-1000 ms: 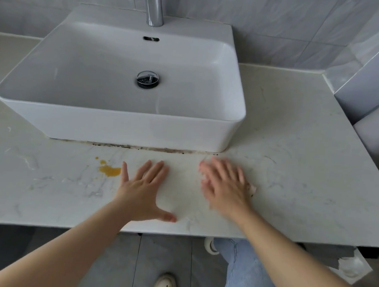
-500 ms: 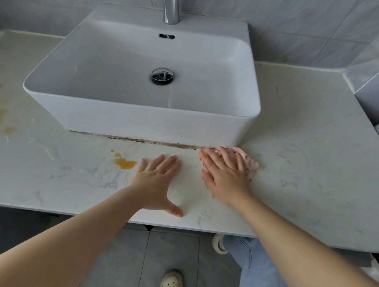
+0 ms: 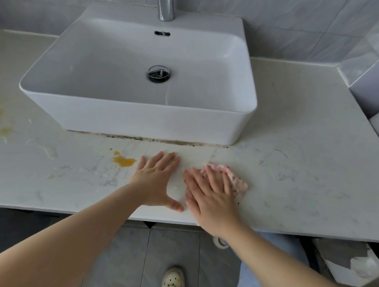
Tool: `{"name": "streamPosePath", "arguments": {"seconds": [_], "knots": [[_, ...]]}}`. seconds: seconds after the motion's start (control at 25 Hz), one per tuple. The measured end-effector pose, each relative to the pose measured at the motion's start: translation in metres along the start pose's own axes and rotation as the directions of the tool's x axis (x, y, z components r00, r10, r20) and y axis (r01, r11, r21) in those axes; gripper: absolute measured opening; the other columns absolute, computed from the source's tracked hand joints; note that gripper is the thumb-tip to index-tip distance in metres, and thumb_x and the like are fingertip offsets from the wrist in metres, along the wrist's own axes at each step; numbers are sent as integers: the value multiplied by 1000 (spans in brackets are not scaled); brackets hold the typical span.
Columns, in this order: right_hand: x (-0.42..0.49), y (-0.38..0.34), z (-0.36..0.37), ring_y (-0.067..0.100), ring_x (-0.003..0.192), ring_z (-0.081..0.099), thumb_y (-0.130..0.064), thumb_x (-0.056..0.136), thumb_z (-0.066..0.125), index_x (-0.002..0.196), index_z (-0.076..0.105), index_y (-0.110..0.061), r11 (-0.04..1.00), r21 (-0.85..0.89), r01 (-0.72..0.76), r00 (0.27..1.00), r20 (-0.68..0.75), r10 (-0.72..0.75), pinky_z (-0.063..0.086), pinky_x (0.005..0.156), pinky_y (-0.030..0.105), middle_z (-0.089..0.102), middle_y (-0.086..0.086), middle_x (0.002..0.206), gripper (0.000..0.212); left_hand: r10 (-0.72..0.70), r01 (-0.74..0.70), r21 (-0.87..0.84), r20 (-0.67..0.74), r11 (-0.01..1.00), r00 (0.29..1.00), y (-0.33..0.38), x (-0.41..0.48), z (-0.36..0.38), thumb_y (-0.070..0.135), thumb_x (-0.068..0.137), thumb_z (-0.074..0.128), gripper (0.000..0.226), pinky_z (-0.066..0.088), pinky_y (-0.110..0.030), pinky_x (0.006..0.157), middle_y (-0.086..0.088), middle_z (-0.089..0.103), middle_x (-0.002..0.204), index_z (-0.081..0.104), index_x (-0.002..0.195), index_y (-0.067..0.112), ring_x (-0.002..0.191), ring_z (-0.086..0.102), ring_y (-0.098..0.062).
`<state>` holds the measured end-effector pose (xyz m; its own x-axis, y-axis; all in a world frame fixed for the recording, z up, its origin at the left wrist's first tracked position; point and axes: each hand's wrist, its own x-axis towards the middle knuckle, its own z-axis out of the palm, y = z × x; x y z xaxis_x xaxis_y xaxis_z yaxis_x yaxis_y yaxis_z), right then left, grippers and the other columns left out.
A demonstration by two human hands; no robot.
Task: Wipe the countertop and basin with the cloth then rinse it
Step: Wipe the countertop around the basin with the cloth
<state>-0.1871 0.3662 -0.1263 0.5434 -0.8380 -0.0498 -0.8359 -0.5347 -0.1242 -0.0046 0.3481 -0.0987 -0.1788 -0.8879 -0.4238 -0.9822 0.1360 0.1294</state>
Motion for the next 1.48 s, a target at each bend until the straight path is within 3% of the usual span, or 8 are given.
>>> {"name": "streamPosePath", "arguments": {"seconds": [0.08, 0.28, 0.48, 0.68, 1.0, 1.12, 1.32, 1.48], "knots": [[-5, 11, 5, 25, 141, 25, -47, 98, 5, 145, 28, -29, 999, -28, 42, 999, -5, -42, 13, 109, 50, 33, -8, 150, 56, 2, -2, -11, -6, 1000, 1000, -1, 0, 2, 81, 55, 58, 129, -11, -47, 114, 10, -20, 154, -14, 147, 26, 141, -21, -16], [55, 26, -2, 20, 145, -4, -51, 88, -1, 148, 0, -33, 971, -7, -238, 971, -13, 238, -9, 113, 46, 1, -12, 158, 63, -2, 1, -36, -28, 999, 1000, -1, 1, 0, 79, 53, 62, 130, -11, -46, 114, 11, -16, 155, -10, 148, 27, 141, -19, -15], [-5, 4, 10, 26, 138, 33, -47, 96, 15, 144, 31, -26, 997, -47, 63, 997, -44, -65, 16, 108, 49, 40, -5, 147, 55, -7, 4, -48, -52, 999, 999, -3, 2, 5, 81, 52, 60, 131, -12, -44, 113, 12, -17, 155, -10, 148, 27, 141, -21, -14], [49, 24, 4, 24, 141, 24, -50, 87, 17, 145, 28, -29, 965, -21, -263, 961, -91, 260, 3, 110, 47, 33, -10, 150, 63, -10, 6, -60, -54, 998, 999, -3, 2, 5, 79, 51, 63, 131, -13, -44, 113, 13, -16, 155, -9, 148, 29, 141, -20, -13], [12, 26, -31, 18, 136, 33, -45, 90, 34, 132, 43, -33, 991, 125, 42, 998, -42, -37, 17, 105, 39, 44, -13, 141, 45, 7, -13, -49, -126, 999, 992, -8, 3, 15, 82, 62, 14, 102, -20, -43, 110, 13, -22, 153, -18, 145, 32, 136, -27, -8], [8, 46, -19, 22, 129, 43, -44, 92, 35, 124, 55, -26, 932, -76, 355, 935, 30, -354, 24, 104, 43, 54, -5, 135, 42, 18, -21, -17, -187, 1000, 982, -6, -2, 21, 77, 59, 0, 100, -19, -42, 111, 13, -19, 153, -14, 146, 31, 131, -29, -5], [33, 46, -8, 24, 145, 11, -57, 85, 1, 144, 26, -37, 960, -29, -280, 960, -36, 279, -7, 109, 50, 15, -8, 157, 67, 35, -17, 42, -458, 999, 888, -28, -23, 32, 67, 80, 24, 79, -2, -40, 113, 2, 30, 151, 29, 145, 22, 141, 12, -14], [12, -26, 4, 29, 137, 33, -53, 88, 22, 138, 39, -34, 996, -53, 68, 995, 71, -65, 18, 107, 65, 36, -2, 149, 57, -290, 229, -179, -543, 957, 788, -72, -47, 37, 61, 80, 27, 79, -1, -39, 114, -1, 35, 149, 28, 145, 16, 142, 14, -15]]}}
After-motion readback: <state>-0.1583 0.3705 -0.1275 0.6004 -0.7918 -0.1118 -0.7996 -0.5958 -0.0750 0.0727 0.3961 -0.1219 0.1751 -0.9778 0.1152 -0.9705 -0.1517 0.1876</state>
